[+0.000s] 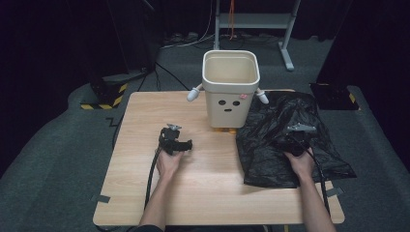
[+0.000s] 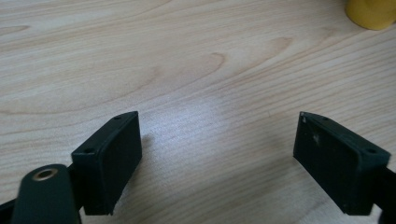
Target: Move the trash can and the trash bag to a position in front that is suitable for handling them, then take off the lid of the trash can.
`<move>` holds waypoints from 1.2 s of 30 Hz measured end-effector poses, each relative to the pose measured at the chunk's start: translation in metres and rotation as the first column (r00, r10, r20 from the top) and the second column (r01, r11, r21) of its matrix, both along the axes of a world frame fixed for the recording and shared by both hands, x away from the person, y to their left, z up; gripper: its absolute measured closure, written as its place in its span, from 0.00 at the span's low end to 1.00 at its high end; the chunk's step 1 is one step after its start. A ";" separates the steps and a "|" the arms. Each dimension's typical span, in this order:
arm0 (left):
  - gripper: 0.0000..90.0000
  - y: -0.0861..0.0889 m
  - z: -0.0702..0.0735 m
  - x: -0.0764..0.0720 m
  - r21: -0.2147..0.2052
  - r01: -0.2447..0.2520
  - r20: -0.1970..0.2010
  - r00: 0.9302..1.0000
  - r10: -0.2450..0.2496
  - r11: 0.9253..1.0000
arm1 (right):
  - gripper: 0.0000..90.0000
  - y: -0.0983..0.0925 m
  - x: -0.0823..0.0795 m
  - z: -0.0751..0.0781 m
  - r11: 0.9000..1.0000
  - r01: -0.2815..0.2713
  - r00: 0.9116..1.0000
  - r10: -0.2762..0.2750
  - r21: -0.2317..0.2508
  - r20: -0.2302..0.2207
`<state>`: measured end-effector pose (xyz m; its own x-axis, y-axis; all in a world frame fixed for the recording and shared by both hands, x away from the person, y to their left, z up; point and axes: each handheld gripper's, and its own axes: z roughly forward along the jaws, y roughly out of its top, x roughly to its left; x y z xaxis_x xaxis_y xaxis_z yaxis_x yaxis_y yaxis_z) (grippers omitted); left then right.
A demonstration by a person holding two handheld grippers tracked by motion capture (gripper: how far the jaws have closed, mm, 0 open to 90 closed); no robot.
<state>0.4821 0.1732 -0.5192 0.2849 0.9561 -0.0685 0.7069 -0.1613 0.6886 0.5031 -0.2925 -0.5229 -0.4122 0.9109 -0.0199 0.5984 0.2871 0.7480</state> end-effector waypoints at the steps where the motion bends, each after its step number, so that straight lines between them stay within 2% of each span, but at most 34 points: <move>1: 0.17 0.000 0.000 0.000 -0.010 0.001 -0.002 1.000 -0.001 1.000 | 0.36 0.000 0.000 0.000 1.000 0.000 1.000 0.000 0.000 -0.001; 8: 0.17 -0.006 0.003 -0.002 0.000 0.020 0.005 1.000 -0.020 1.000 | 0.36 0.000 0.000 0.000 1.000 0.002 1.000 -0.002 0.003 -0.002; 15: 0.17 -0.002 0.013 -0.005 -0.056 0.017 0.025 1.000 -0.016 0.998 | 0.36 0.000 0.000 0.000 1.000 -0.001 1.000 0.001 0.001 -0.001; 17: 0.17 -0.001 0.016 -0.006 -0.054 0.014 0.039 0.999 -0.012 0.998 | 0.36 0.000 0.000 0.000 1.000 -0.001 1.000 0.001 0.001 0.000; 25: 0.19 -0.002 0.025 -0.003 -0.071 0.023 0.056 0.998 -0.019 0.997 | 0.36 0.000 0.000 0.000 1.000 -0.002 1.000 0.002 0.002 -0.002; 30: 0.21 -0.004 0.035 -0.004 -0.064 0.021 0.092 0.996 -0.015 0.998 | 0.36 0.000 0.000 0.000 1.000 -0.003 1.000 0.003 0.002 -0.002; 32: 0.21 -0.004 0.037 -0.002 -0.064 0.040 0.081 0.996 -0.035 0.997 | 0.36 0.000 0.000 0.000 1.000 -0.003 1.000 0.003 0.002 -0.002; 34: 0.24 -0.003 0.039 0.001 -0.045 0.074 0.056 0.996 -0.072 0.996 | 0.36 0.000 0.000 0.000 1.000 -0.004 1.000 0.004 0.001 -0.002; 36: 0.24 -0.002 0.042 0.002 -0.042 0.083 0.044 0.996 -0.081 0.996 | 0.36 0.000 0.000 0.000 1.000 -0.004 1.000 0.004 0.002 -0.002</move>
<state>0.4843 0.1717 -0.4769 0.3654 0.9259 -0.0959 0.6631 -0.1866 0.7249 0.5035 -0.2925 -0.5229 -0.4155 0.9094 -0.0176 0.5985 0.2879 0.7476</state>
